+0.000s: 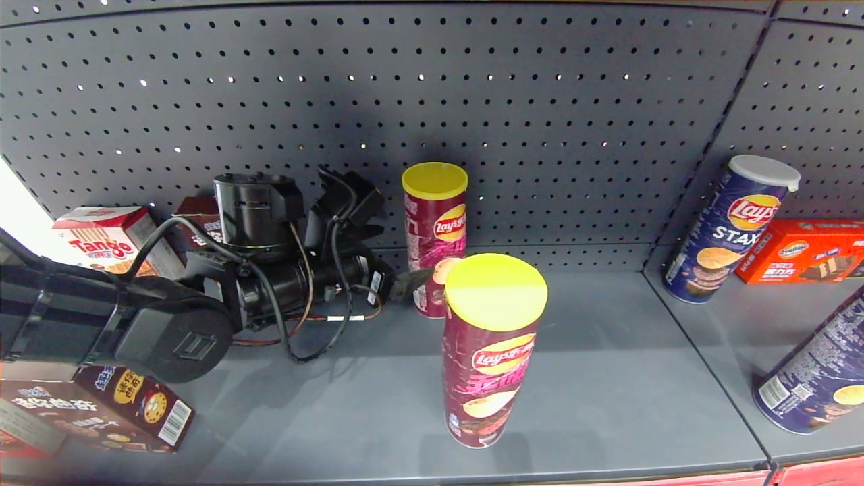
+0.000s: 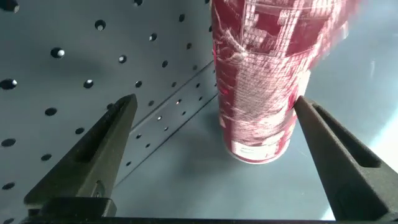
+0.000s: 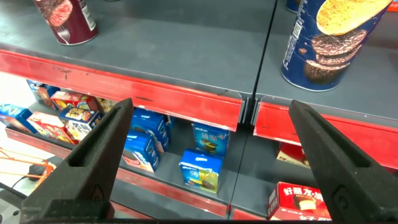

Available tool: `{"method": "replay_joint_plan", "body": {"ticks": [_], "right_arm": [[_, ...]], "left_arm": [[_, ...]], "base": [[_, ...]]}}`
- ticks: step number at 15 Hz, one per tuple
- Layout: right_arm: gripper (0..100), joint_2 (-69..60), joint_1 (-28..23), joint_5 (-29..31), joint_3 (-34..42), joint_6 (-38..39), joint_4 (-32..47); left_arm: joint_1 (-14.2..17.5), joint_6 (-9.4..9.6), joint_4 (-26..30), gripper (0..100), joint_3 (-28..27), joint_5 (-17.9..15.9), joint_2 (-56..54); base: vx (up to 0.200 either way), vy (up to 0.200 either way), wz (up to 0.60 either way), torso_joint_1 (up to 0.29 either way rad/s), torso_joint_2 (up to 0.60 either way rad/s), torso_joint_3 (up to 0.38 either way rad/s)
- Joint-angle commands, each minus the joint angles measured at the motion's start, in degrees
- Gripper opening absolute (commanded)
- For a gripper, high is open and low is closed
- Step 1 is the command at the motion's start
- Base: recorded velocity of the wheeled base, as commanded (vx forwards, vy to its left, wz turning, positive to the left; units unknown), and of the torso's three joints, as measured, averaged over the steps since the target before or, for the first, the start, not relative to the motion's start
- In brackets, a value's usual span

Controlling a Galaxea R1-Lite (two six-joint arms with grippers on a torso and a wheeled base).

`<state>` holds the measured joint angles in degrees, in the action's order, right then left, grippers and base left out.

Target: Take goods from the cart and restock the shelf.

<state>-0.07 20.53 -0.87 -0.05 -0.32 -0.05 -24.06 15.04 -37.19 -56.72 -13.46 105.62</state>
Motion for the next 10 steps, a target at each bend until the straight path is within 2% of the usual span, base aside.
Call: {"method": "replay_joint_plan", "body": {"ticks": [1, 10], "right_arm": [[100, 0.07, 0.04, -0.01, 0.05, -0.03, -0.04], [100, 0.07, 0.04, -0.01, 0.05, -0.03, -0.04]], "left_arm": [[-0.02, -0.1, 0.02, 100, 0.12, 0.89, -0.15], [0.42, -0.01, -0.34, 100, 1.18, 4.76, -0.24]], "base": [[0.0, 0.0, 0.0, 0.0, 0.0, 0.0], [0.0, 0.0, 0.0, 0.0, 0.0, 0.0]]}}
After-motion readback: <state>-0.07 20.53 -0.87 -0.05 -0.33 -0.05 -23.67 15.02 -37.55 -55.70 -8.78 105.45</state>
